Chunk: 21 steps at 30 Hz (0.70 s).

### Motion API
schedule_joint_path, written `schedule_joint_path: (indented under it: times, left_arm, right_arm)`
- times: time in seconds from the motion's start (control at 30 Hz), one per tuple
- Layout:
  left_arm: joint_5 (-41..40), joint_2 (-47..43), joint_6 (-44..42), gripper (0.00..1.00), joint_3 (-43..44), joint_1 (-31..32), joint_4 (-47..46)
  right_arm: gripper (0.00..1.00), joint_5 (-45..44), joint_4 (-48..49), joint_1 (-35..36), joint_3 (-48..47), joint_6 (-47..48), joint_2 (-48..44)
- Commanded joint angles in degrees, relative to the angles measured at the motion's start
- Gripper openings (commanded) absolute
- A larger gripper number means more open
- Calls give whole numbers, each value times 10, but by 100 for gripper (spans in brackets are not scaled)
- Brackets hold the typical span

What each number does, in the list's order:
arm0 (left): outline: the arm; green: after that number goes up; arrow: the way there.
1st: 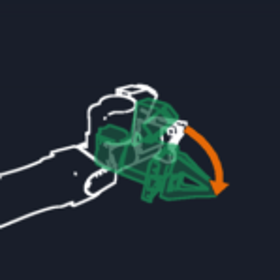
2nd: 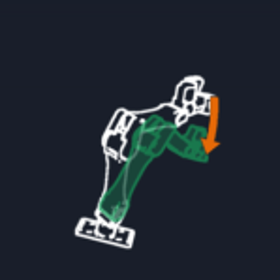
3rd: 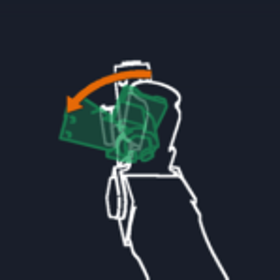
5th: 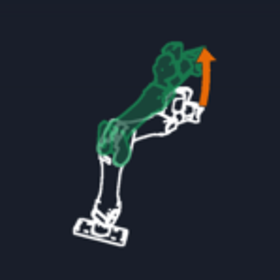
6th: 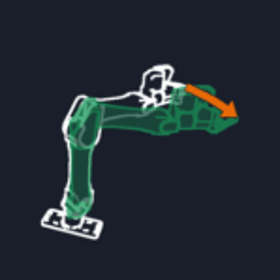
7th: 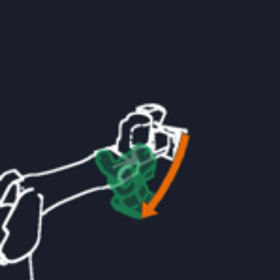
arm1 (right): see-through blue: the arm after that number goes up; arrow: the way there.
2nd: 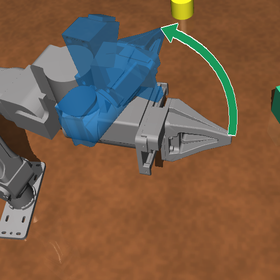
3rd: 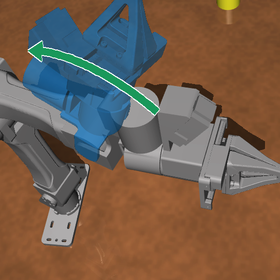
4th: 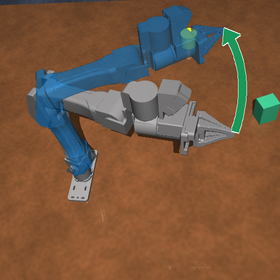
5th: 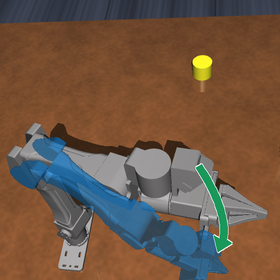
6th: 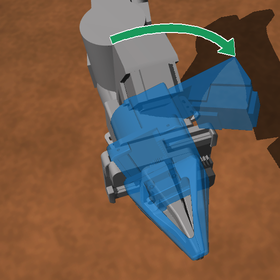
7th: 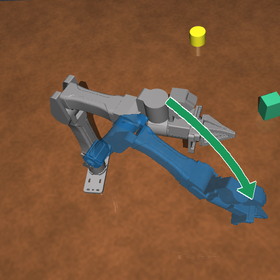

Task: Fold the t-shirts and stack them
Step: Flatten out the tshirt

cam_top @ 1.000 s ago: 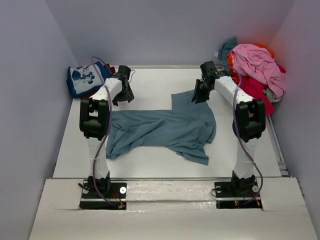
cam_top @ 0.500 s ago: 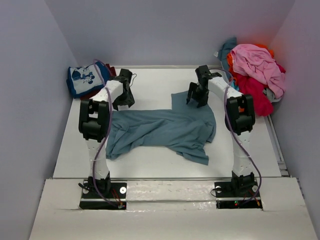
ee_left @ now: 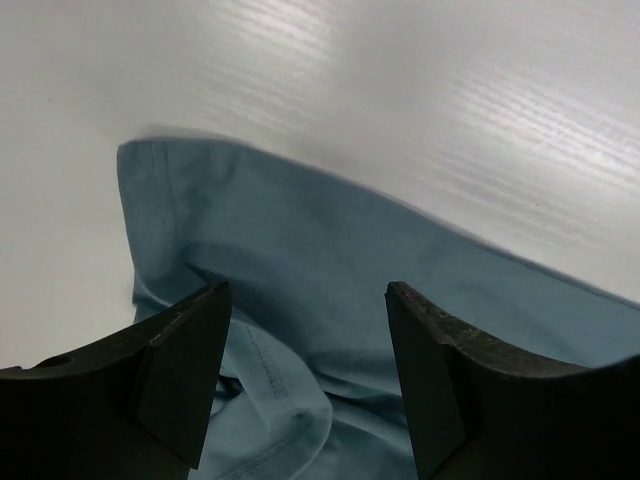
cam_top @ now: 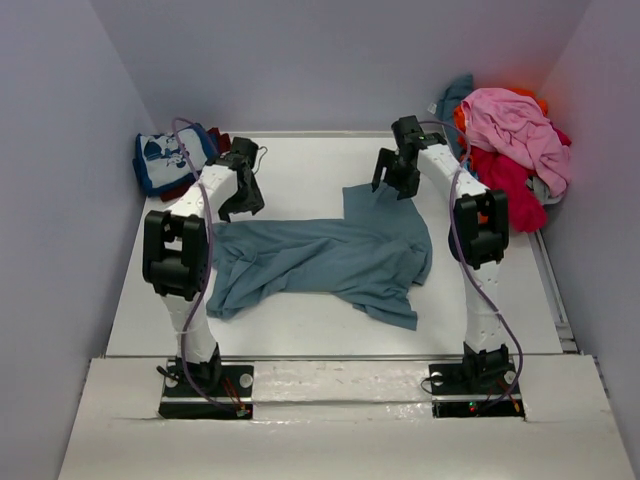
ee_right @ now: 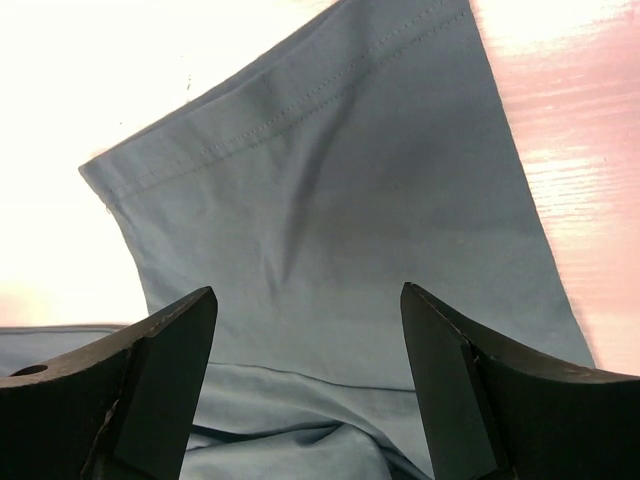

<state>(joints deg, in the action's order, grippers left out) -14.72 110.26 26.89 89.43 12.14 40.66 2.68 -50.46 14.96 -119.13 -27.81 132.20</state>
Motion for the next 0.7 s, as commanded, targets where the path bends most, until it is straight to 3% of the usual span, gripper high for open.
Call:
schedule_joint_path:
  times: [0.0,0.27,0.67]
  left_arm:
    - [12,-32,21,75,-69,-1,-12]
    - [46,-23,27,75,-113,-27,-49]
    - [46,-2,11,75,-78,-70,-48]
  right_arm:
    - [80,-10,-3,-7,10,12,-29]
    - [81,0,4,-13,28,15,-32]
    - [81,-10,3,-29,34,23,-39]
